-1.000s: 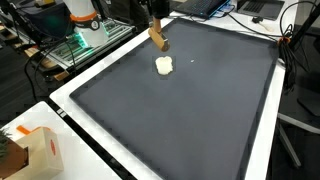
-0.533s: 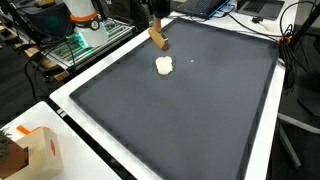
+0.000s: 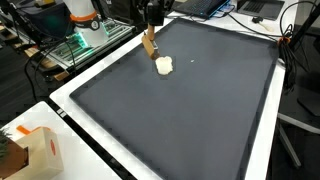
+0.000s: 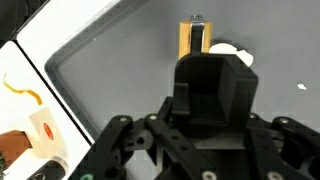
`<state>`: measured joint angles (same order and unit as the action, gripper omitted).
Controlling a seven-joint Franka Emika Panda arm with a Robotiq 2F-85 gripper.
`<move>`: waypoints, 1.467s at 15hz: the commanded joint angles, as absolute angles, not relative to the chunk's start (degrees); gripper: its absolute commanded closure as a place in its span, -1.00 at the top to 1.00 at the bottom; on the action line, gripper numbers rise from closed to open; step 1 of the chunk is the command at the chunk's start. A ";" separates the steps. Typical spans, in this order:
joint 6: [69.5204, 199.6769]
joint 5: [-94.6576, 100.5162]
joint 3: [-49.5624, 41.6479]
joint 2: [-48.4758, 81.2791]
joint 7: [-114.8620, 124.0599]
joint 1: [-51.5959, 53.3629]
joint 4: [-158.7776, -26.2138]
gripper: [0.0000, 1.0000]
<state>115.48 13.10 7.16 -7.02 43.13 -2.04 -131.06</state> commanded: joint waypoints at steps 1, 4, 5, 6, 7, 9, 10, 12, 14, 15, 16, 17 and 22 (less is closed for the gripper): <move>110.22 18.51 7.72 -5.01 50.92 -0.46 -128.48 -0.51; 106.93 21.55 7.85 -3.09 56.64 0.85 -126.81 -0.51; 105.92 22.33 7.81 -2.36 58.37 1.30 -126.24 -0.51; 105.31 23.20 7.75 -1.69 60.20 1.73 -125.76 -0.51; 104.64 23.86 7.65 -1.03 61.42 2.16 -125.23 -0.51; 104.03 24.83 7.44 0.29 63.57 2.91 -124.42 -0.51; 103.67 25.26 7.37 1.06 64.44 3.28 -123.96 -0.51; 103.14 26.37 7.22 2.43 66.18 3.94 -123.26 -0.51; 102.46 27.42 7.04 3.78 67.31 4.57 -122.53 -0.51; 102.35 27.78 6.90 4.35 67.70 4.84 -122.30 -0.51; 102.06 28.23 6.76 4.95 68.39 5.10 -122.07 -0.51; 101.87 28.38 6.65 5.42 68.53 5.33 -121.85 -0.51; 100.91 29.48 6.02 7.71 70.02 6.27 -121.14 -0.51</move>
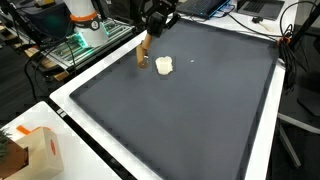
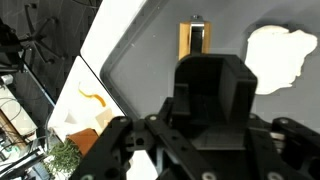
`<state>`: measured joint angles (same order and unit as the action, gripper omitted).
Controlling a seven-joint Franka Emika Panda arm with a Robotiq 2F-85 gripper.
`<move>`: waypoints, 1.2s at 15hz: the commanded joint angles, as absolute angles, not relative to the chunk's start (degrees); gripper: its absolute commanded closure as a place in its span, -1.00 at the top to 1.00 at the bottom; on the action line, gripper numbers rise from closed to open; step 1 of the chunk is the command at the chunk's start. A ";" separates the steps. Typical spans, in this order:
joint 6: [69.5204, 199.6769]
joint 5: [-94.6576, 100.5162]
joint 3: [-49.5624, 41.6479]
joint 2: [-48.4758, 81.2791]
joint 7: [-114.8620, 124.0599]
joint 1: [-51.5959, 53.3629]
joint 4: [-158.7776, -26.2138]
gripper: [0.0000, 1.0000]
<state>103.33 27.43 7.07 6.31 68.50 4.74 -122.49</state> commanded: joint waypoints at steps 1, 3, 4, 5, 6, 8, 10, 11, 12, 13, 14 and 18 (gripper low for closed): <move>100.75 29.75 5.89 8.14 70.14 6.45 -120.97 -0.51; 100.56 30.20 5.63 8.96 70.23 6.81 -120.63 -0.51; 100.46 30.42 5.52 9.42 70.31 6.95 -120.42 -0.51; 100.37 30.57 5.40 9.78 70.28 7.07 -120.23 -0.51; 100.32 30.65 5.26 10.09 70.23 7.18 -120.09 -0.51; 100.27 30.50 4.96 10.60 69.89 7.39 -119.93 -0.51; 101.01 30.34 4.72 10.94 69.09 7.44 -119.87 -0.51; 101.35 30.03 4.62 11.08 68.79 7.41 -119.77 -0.51; 101.71 30.07 4.54 11.18 68.50 7.41 -119.74 -0.51; 101.90 30.02 4.46 11.32 68.16 7.42 -119.65 -0.51; 102.00 30.26 4.39 11.44 68.11 7.46 -119.57 -0.51; 102.17 30.13 4.14 11.94 66.84 7.38 -119.30 -0.51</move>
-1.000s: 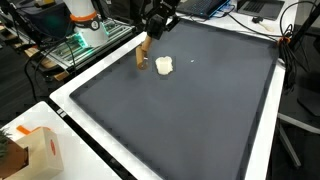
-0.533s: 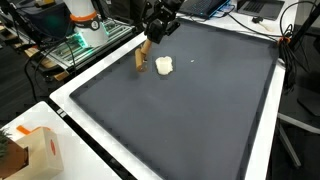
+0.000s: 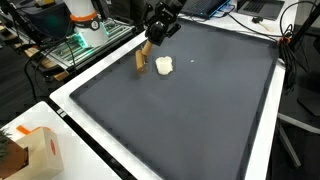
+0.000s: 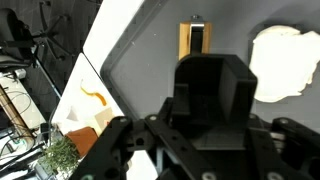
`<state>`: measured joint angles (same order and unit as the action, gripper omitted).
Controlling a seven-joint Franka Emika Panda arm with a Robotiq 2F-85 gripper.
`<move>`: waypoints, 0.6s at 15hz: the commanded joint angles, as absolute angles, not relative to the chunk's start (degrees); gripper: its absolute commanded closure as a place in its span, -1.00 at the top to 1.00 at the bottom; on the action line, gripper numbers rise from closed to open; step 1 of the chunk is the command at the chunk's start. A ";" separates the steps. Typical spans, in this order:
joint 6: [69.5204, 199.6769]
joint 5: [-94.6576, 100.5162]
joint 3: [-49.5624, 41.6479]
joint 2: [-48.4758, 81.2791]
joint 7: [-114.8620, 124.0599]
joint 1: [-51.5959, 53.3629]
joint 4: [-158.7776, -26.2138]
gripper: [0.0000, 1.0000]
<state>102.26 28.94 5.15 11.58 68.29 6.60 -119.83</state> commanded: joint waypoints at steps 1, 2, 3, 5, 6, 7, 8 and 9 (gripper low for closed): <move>102.12 30.14 4.06 12.05 66.70 7.38 -119.26 -0.51; 102.17 29.97 4.01 12.09 66.32 7.32 -119.27 -0.51; 102.08 29.89 3.95 12.14 65.98 7.30 -119.24 -0.51; 102.39 29.67 3.81 12.07 65.23 7.18 -119.35 -0.51; 102.46 29.65 3.73 12.07 64.94 7.15 -119.38 -0.51; 102.75 29.55 3.65 11.99 64.36 7.07 -119.49 -0.51; 103.01 29.55 3.56 11.91 63.96 7.02 -119.62 -0.51; 103.46 29.46 3.47 11.79 63.35 6.92 -119.80 -0.51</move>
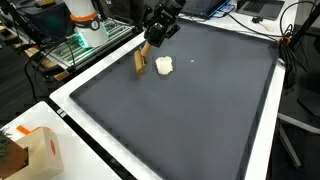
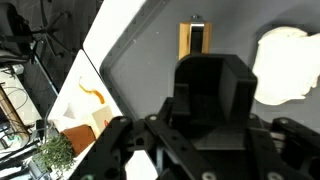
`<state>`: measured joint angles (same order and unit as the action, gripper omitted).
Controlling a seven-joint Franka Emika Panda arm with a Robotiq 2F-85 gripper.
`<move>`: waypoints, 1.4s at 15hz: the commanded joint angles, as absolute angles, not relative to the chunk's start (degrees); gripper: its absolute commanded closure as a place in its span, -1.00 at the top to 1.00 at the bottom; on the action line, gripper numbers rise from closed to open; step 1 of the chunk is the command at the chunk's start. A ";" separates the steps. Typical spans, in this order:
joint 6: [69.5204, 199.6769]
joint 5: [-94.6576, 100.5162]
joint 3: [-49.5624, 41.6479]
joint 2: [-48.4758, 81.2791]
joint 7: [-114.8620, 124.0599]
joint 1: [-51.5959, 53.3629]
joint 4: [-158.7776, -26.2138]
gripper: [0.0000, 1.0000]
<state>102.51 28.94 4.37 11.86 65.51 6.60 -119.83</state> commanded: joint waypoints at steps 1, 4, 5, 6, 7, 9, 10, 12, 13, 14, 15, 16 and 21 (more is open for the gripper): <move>103.90 29.36 3.39 11.69 62.72 6.85 -119.92 -0.51; 105.45 29.10 3.10 11.42 60.79 6.69 -120.29 -0.51; 105.99 29.10 3.00 11.27 60.16 6.66 -120.47 -0.51; 106.38 28.96 2.91 11.09 59.50 6.62 -120.65 -0.51; 106.77 28.99 2.80 10.95 58.96 6.60 -120.80 -0.51; 107.72 28.78 2.59 10.53 57.65 6.48 -121.23 -0.51; 108.43 28.63 2.51 10.25 56.54 6.37 -121.53 -0.51; 109.46 28.37 2.27 9.72 54.70 6.16 -122.04 -0.51; 110.19 28.35 2.17 9.39 53.66 6.03 -122.42 -0.51; 110.60 28.45 2.05 9.19 52.95 5.96 -122.63 -0.51; 111.00 28.45 1.90 8.85 52.21 5.89 -122.90 -0.51; 111.04 28.35 1.79 8.60 51.44 5.83 -123.06 -0.51; 113.18 28.06 1.50 5.77 46.24 5.26 -125.13 -0.51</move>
